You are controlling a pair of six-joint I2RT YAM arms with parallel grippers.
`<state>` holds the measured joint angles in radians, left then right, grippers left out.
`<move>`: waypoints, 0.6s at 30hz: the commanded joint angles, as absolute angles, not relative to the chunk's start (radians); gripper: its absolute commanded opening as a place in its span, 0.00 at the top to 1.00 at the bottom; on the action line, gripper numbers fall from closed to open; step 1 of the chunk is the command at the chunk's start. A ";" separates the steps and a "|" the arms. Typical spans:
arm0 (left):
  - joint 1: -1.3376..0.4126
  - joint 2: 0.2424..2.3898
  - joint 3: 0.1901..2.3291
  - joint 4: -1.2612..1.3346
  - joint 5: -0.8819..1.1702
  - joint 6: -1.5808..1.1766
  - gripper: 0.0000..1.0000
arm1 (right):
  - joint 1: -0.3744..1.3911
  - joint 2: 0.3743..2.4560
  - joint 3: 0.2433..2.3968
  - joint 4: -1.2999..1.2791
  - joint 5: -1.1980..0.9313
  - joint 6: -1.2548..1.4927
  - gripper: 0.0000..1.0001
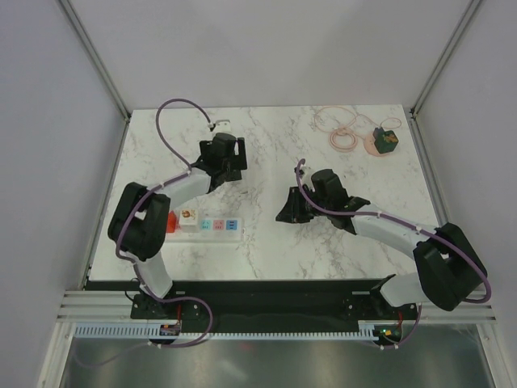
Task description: Pull the plug off the socket
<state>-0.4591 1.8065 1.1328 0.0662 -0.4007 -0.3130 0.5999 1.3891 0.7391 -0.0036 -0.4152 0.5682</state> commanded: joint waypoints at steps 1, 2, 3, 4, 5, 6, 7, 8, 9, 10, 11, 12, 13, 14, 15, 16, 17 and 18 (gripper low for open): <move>-0.454 1.674 1.192 -0.050 -0.387 -0.377 0.02 | 0.598 1.405 0.726 0.051 -0.442 0.572 0.72; -0.454 1.658 1.192 -0.105 -0.387 -0.385 0.02 | 0.598 1.410 0.724 0.055 -0.445 0.572 0.72; -0.454 1.638 1.192 -0.144 -0.384 -0.393 0.02 | 0.598 1.414 0.723 0.063 -0.452 0.575 0.72; -0.451 1.619 1.192 -0.178 -0.380 -0.403 0.02 | 0.598 1.422 0.719 0.067 -0.454 0.577 0.72; -0.449 1.580 1.190 -0.249 -0.370 -0.410 0.02 | 0.598 1.425 0.718 0.071 -0.454 0.575 0.72; -0.445 1.559 1.187 -0.279 -0.364 -0.416 0.02 | 0.598 1.427 0.718 0.077 -0.456 0.575 0.72; -0.434 1.540 1.175 -0.307 -0.354 -0.422 0.03 | 0.598 1.433 0.718 0.080 -0.454 0.575 0.71; -0.428 1.490 1.166 -0.339 -0.332 -0.425 0.03 | 0.598 1.436 0.719 0.081 -0.454 0.574 0.71; -0.419 1.467 1.146 -0.388 -0.315 -0.426 0.04 | 0.598 1.443 0.722 0.084 -0.454 0.572 0.71; -0.391 1.439 1.134 -0.415 -0.293 -0.426 0.05 | 0.597 1.450 0.730 0.086 -0.457 0.572 0.71; -0.373 1.399 1.125 -0.442 -0.252 -0.429 0.05 | 0.598 1.456 0.733 0.089 -0.462 0.571 0.71; -0.355 1.376 1.108 -0.501 -0.224 -0.434 0.05 | 0.598 1.469 0.738 0.098 -0.466 0.571 0.71; -0.332 1.358 1.100 -0.526 -0.192 -0.431 0.05 | 0.601 1.479 0.742 0.104 -0.474 0.571 0.70; -0.290 1.344 1.092 -0.546 -0.133 -0.426 0.06 | 0.600 1.489 0.750 0.112 -0.491 0.571 0.70; -0.273 1.301 1.082 -0.570 -0.120 -0.419 0.07 | 0.604 1.512 0.755 0.127 -0.495 0.574 0.69; -0.255 1.278 1.054 -0.593 -0.115 -0.417 0.07 | 0.610 1.525 0.767 0.133 -0.502 0.577 0.69; -0.253 1.250 1.036 -0.600 -0.120 -0.411 0.07 | 0.615 1.537 0.775 0.138 -0.514 0.578 0.69; -0.253 1.209 1.002 -0.598 -0.120 -0.394 0.07 | 0.620 1.564 0.782 0.149 -0.518 0.586 0.68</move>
